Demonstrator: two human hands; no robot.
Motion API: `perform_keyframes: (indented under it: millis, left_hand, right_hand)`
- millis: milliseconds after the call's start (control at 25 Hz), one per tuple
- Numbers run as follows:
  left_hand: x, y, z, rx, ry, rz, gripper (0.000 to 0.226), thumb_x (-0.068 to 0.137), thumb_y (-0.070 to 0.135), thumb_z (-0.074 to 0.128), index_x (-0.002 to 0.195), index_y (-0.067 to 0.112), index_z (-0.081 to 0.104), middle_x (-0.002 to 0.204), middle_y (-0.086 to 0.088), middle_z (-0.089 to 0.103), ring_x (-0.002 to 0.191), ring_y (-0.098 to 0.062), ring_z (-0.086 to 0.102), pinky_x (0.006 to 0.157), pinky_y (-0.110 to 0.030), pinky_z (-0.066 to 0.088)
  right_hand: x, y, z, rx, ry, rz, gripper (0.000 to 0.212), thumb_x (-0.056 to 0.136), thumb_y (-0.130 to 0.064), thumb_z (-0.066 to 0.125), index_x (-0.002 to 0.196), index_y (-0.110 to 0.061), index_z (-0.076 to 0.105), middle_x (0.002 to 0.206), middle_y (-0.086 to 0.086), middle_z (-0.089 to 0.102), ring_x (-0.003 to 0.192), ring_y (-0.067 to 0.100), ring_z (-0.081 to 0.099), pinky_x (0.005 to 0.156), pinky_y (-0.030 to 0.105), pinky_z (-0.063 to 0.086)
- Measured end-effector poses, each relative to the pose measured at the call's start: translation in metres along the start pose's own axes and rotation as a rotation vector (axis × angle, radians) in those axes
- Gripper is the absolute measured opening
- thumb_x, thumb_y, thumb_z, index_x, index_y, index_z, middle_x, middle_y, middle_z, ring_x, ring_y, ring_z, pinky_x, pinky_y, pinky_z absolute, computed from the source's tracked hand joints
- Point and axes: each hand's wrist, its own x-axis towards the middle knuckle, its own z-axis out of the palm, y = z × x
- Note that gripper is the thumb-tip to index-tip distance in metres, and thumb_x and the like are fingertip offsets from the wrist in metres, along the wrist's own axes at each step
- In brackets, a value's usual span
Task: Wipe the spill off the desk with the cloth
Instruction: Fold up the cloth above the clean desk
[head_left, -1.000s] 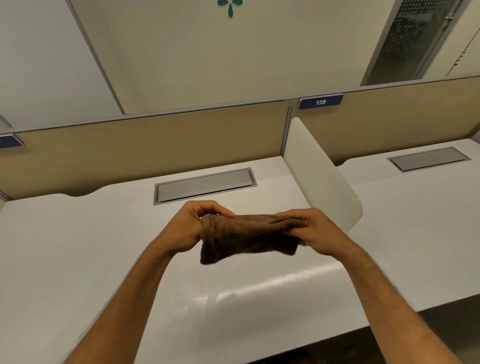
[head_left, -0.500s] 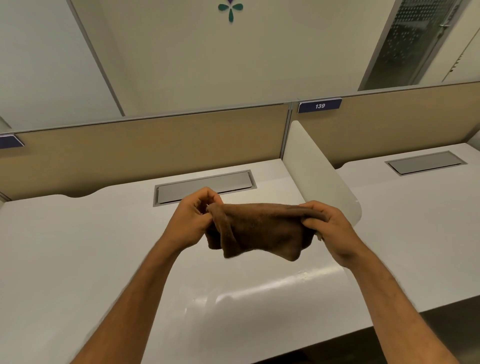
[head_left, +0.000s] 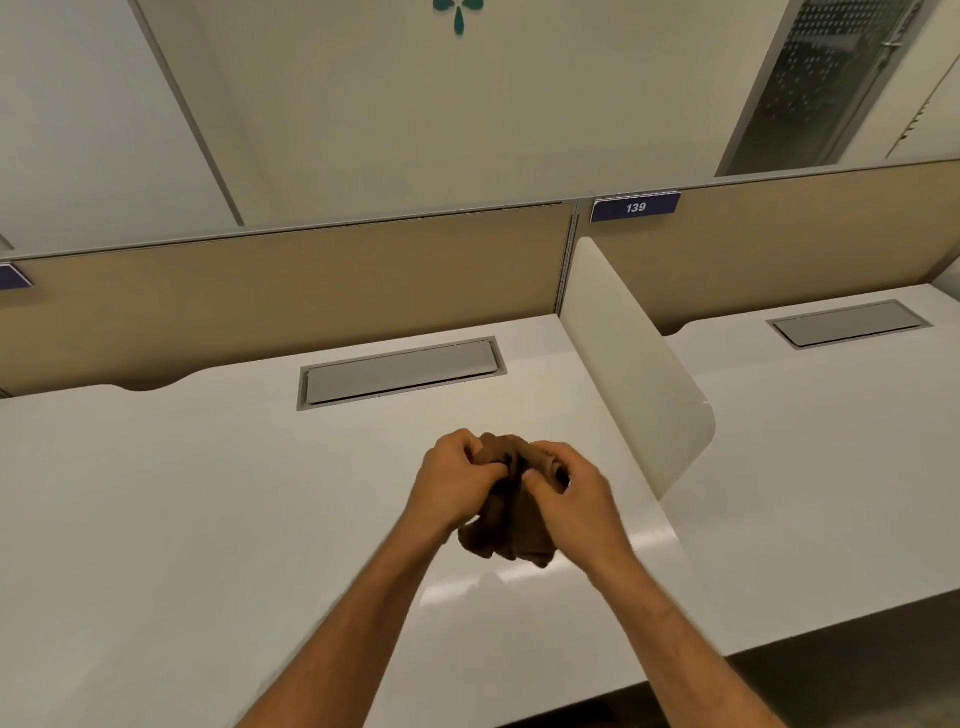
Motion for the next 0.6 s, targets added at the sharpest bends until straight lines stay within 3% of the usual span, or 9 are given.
perform_keyframes:
  millis: [80,160,280,360,440,480,520,600]
  left_hand:
    - [-0.005,0.003,0.01,-0.012,-0.069,0.032,0.011,0.092,0.019,0.069,0.097,0.026,0.063,0.101,0.004,0.069,0.087,-0.019,0.073,0.076,-0.035,0.066]
    - [-0.004,0.002,0.016,0.004,-0.214,0.065,0.025,0.099,0.017,0.059,0.106,0.039,0.066,0.113,0.01,0.07,0.092,-0.015,0.074,0.074,-0.026,0.065]
    - [0.004,-0.005,0.032,-0.007,-0.461,0.096,0.044,0.099,0.004,0.053,0.115,0.038,0.077,0.113,0.008,0.079,0.1,-0.017,0.077,0.086,-0.03,0.064]
    - [0.011,-0.009,0.052,-0.063,-0.38,0.071,0.043,0.095,0.0,0.059,0.106,0.034,0.081,0.106,0.005,0.08,0.097,-0.014,0.077,0.092,-0.028,0.061]
    - [0.021,-0.015,0.068,-0.145,-0.07,0.027,0.031,0.09,0.003,0.069,0.097,0.033,0.076,0.102,0.003,0.076,0.084,-0.013,0.075,0.078,-0.018,0.059]
    - [0.024,-0.02,0.071,-0.139,0.061,0.024,0.032,0.087,0.008,0.077,0.101,0.035,0.07,0.108,0.007,0.07,0.087,-0.01,0.071,0.072,-0.013,0.055]
    - [0.033,-0.025,0.076,-0.113,0.073,0.018,0.043,0.084,0.014,0.083,0.113,0.038,0.062,0.118,0.013,0.063,0.098,-0.006,0.066,0.072,-0.009,0.051]
    - [0.048,-0.034,0.084,-0.157,-0.165,-0.022,0.07,0.079,0.032,0.087,0.137,0.039,0.049,0.137,0.023,0.054,0.122,-0.001,0.056,0.085,-0.009,0.047]
  right_hand:
    - [-0.002,0.009,0.001,0.106,-0.04,0.07,0.031,0.09,-0.032,0.071,0.116,-0.044,0.06,0.108,-0.024,0.066,0.1,-0.002,0.065,0.076,0.013,0.055]
    - [0.002,0.019,-0.009,0.226,-0.011,0.17,0.035,0.086,-0.037,0.076,0.117,-0.039,0.059,0.113,-0.016,0.067,0.102,0.008,0.067,0.078,0.022,0.058]
    - [0.015,0.037,-0.028,0.287,0.034,0.284,0.042,0.079,-0.036,0.084,0.114,-0.035,0.061,0.108,-0.011,0.071,0.098,0.012,0.07,0.066,0.022,0.055]
    - [0.028,0.047,-0.041,0.252,0.004,0.291,0.033,0.08,-0.027,0.083,0.107,-0.036,0.067,0.099,-0.014,0.074,0.094,0.01,0.071,0.059,0.016,0.053]
    - [0.045,0.053,-0.056,0.23,-0.036,0.284,0.027,0.084,-0.016,0.078,0.102,-0.036,0.071,0.096,-0.017,0.076,0.094,0.01,0.072,0.061,0.015,0.054]
    - [0.052,0.053,-0.062,0.222,-0.053,0.279,0.028,0.086,-0.013,0.076,0.102,-0.036,0.073,0.097,-0.017,0.076,0.095,0.011,0.072,0.063,0.016,0.055]
    - [0.065,0.053,-0.073,0.219,-0.088,0.27,0.029,0.087,-0.012,0.074,0.102,-0.037,0.074,0.098,-0.016,0.076,0.096,0.011,0.072,0.064,0.016,0.055]
    - [0.088,0.052,-0.089,0.232,-0.197,0.244,0.032,0.089,-0.011,0.072,0.104,-0.039,0.074,0.104,-0.01,0.077,0.1,0.013,0.073,0.07,0.022,0.059]
